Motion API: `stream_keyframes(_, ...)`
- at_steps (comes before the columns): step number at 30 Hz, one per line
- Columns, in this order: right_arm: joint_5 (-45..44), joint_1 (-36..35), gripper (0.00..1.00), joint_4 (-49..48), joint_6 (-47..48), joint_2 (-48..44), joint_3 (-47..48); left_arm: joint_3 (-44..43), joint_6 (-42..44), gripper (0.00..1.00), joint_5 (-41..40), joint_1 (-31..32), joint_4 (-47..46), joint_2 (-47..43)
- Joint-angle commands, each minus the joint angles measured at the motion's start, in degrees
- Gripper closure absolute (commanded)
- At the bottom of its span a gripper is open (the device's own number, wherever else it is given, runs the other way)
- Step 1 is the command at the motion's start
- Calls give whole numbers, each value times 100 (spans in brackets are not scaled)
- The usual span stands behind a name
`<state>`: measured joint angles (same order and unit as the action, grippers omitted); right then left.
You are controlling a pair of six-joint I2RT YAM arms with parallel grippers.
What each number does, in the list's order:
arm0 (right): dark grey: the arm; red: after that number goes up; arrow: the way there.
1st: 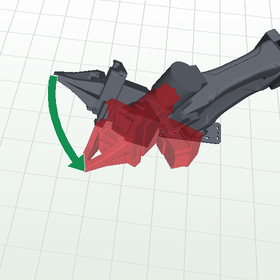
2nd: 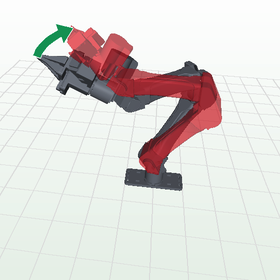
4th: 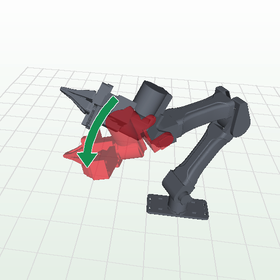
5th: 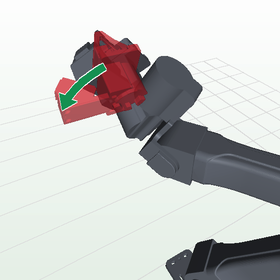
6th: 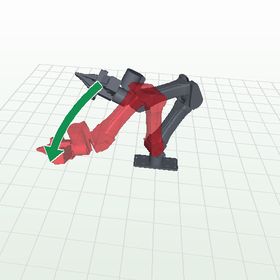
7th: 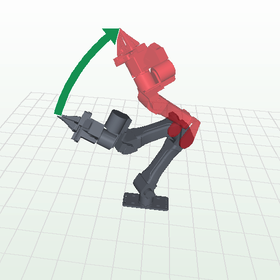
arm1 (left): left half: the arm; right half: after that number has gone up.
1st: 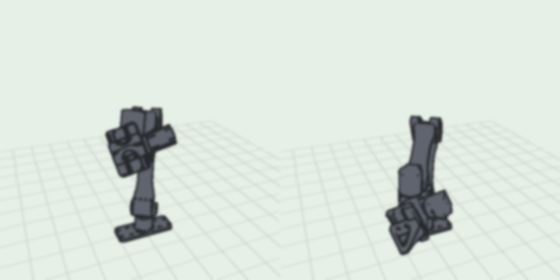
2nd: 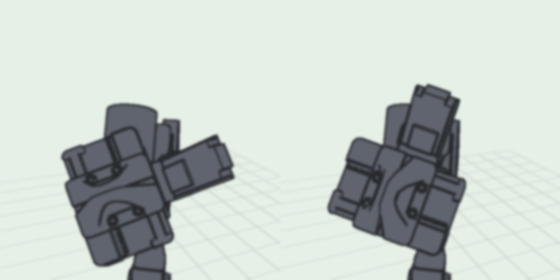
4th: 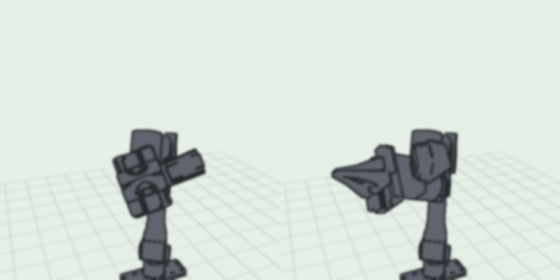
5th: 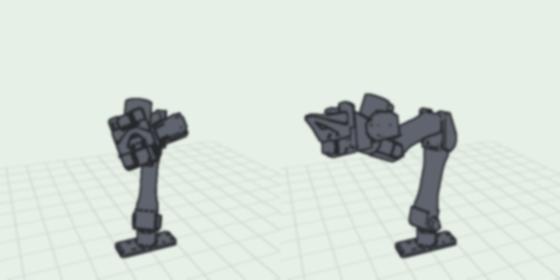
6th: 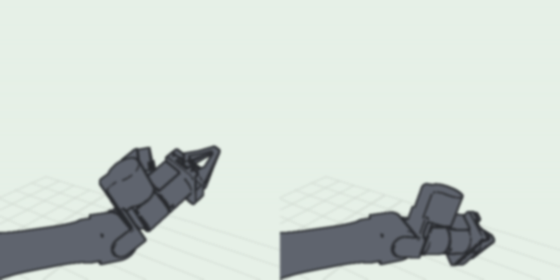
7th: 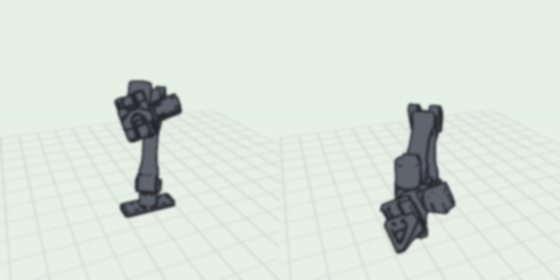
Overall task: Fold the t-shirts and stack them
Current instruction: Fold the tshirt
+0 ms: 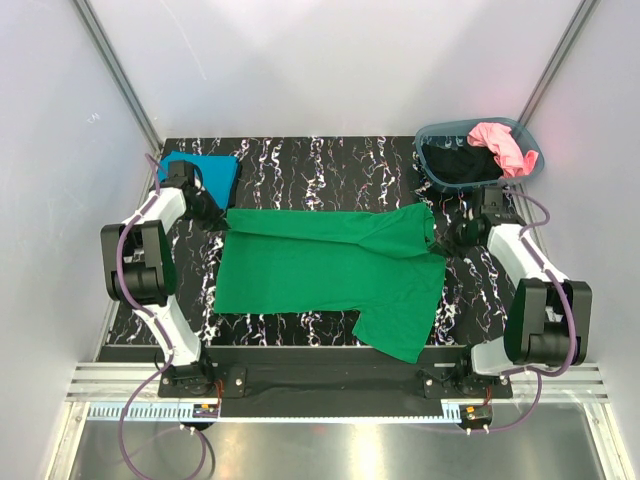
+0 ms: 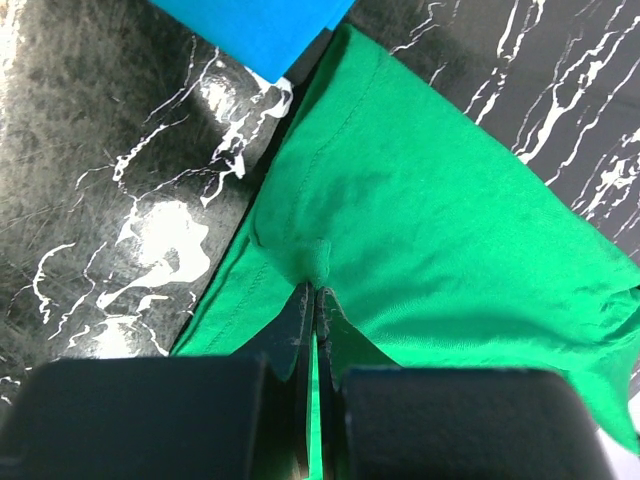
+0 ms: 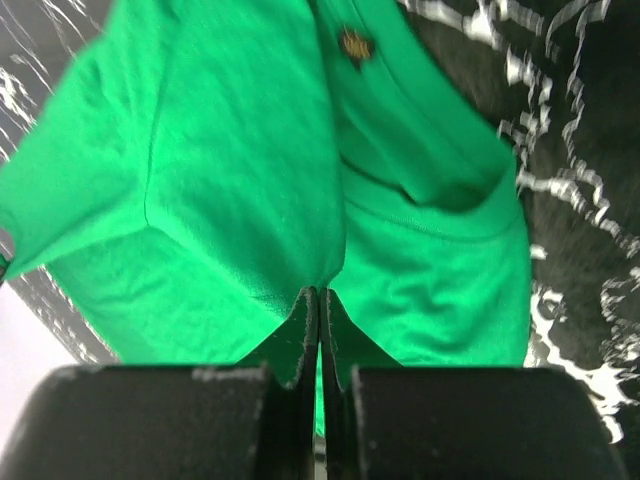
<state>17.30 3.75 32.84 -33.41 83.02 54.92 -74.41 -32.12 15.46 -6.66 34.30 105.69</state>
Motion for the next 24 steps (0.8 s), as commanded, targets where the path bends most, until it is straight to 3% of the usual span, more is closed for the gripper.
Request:
stream_keyframes(1,449,3,100,-242,-218,-260,-261,-38,74,100,-202,-20,-12,-92)
stream_keyframes(24,441,3,100,-577,-447,-436,-1150,436,-23,100,-316,6,-108,-22)
